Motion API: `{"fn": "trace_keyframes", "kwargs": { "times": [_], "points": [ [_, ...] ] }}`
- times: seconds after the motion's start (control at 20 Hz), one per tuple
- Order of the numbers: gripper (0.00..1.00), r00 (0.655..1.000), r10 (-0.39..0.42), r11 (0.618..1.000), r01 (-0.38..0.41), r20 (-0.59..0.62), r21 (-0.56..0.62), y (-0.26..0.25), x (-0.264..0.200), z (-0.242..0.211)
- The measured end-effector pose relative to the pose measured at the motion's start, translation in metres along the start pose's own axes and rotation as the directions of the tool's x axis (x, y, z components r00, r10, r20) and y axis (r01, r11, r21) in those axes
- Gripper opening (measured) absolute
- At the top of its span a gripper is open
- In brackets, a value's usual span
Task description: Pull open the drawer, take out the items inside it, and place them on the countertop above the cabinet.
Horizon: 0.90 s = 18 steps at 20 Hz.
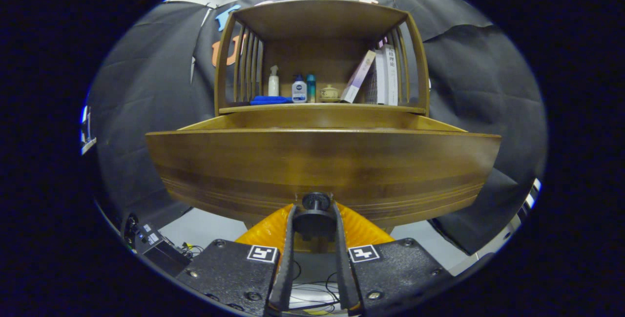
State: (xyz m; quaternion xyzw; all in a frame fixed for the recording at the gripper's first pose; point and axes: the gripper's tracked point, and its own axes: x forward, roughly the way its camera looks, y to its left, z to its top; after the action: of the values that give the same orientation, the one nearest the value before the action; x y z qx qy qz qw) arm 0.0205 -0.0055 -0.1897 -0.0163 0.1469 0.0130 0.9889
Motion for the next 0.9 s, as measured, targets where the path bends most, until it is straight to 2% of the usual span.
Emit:
{"fn": "trace_keyframes", "kwargs": {
  "times": [0.15, 0.35, 0.7, 0.9],
  "points": [
    [0.66, 1.000, 0.014, 1.000, -0.014, -0.008, -0.002, -0.004, -0.009, 0.004],
    [1.00, 1.000, 0.012, 0.998, -0.012, 0.010, 0.057, -0.016, -0.034, 0.031],
    [1.00, 1.000, 0.002, 0.991, -0.003, 0.007, 0.137, -0.039, -0.056, 0.109],
    [0.98, 0.998, -0.064, 0.990, 0.062, 0.010, 0.126, -0.056, -0.038, 0.161]
  ]
}}
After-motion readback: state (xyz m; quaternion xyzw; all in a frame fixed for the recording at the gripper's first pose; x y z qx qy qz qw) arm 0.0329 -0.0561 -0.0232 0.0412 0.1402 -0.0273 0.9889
